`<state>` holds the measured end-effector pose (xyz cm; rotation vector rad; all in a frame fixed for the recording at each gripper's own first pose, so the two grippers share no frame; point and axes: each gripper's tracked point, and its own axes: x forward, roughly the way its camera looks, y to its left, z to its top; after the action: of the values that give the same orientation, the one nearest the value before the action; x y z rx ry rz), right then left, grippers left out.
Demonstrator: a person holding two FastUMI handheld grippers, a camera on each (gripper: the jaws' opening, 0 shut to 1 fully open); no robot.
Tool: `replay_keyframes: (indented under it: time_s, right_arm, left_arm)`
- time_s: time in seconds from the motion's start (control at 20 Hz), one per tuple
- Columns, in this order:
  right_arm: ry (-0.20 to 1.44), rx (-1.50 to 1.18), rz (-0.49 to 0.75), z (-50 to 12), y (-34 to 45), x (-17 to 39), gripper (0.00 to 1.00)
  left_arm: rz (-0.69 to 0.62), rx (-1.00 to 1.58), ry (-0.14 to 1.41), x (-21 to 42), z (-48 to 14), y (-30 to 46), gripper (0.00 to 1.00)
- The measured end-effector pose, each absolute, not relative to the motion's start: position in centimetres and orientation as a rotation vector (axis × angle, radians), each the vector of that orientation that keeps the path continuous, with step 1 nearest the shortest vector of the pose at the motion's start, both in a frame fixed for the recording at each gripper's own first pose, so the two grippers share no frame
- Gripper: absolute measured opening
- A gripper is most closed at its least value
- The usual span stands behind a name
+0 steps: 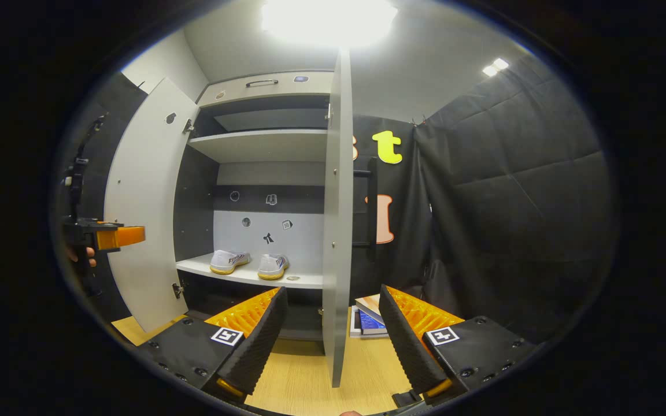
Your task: Grab one shoe with the right hand and put it into the shoe cabinet, grab the other shoe with the left hand and put it into the shoe cabinet; then close the right door with the right hand and the left door with the left hand.
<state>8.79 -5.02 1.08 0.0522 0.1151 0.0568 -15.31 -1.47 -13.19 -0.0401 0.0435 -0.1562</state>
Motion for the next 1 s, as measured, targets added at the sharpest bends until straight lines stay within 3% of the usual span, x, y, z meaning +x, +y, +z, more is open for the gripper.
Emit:
replay_keyframes:
  time_s: [0.15,0.2,0.5,0.55,0.75,0.8,0.85,0.9,1.0]
  right_arm:
    - [0.110,0.062,0.024,1.7,-6.3,9.0,0.99]
    - [0.106,0.060,0.002,2.0,-7.0,9.2,0.99]
    - [0.062,0.051,-0.157,4.3,-12.2,11.1,0.99]
    - [0.056,0.050,-0.188,4.8,-13.2,11.5,0.99]
    - [0.054,0.059,-0.281,5.6,-15.6,13.6,0.94]
    - [0.058,0.061,-0.290,5.7,-15.7,14.2,0.93]
    - [0.060,0.055,-0.298,5.7,-15.8,14.8,0.96]
    - [0.061,0.042,-0.311,5.6,-15.9,15.3,0.92]
    - [0.080,0.025,-0.314,5.2,-15.5,16.5,0.96]
  left_arm:
    - [-0.141,-0.038,0.064,-17.2,-14.1,0.0,0.96]
    - [-0.137,-0.041,0.070,-17.8,-14.4,0.4,1.00]
    - [-0.111,-0.029,0.110,-20.4,-16.2,2.6,1.00]
    - [-0.105,-0.024,0.113,-20.7,-16.3,3.1,0.96]
    - [-0.087,-0.031,0.122,-21.8,-16.7,4.4,0.96]
    - [-0.081,-0.032,0.123,-21.9,-16.8,4.7,0.89]
    - [-0.072,-0.033,0.123,-22.0,-16.8,5.2,0.96]
    - [-0.064,-0.037,0.124,-22.1,-16.9,5.6,0.96]
    - [-0.053,-0.043,0.131,-22.2,-17.0,6.4,0.96]
